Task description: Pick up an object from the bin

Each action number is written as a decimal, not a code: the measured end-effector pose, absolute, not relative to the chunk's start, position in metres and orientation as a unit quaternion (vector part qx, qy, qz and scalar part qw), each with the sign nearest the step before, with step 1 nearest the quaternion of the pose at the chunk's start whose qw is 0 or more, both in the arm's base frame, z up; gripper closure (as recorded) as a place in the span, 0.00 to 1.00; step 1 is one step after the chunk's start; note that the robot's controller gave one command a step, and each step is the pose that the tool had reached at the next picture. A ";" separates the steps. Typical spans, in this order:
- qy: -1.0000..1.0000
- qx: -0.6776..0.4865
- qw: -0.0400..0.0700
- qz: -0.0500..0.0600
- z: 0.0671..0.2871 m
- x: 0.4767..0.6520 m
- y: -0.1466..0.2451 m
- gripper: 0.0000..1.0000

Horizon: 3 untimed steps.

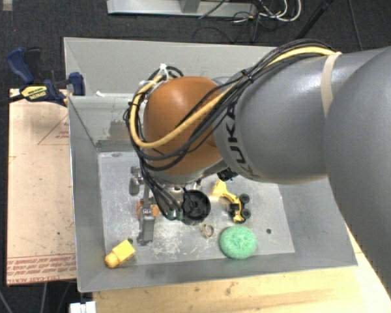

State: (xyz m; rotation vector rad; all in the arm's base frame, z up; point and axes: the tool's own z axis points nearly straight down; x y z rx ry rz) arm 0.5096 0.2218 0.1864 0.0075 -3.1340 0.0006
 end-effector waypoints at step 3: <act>-1.000 -0.015 -0.004 0.000 0.116 0.563 0.156 0.00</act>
Offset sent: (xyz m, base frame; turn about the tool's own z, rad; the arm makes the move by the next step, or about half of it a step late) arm 0.0562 -0.0957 -0.0318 0.0447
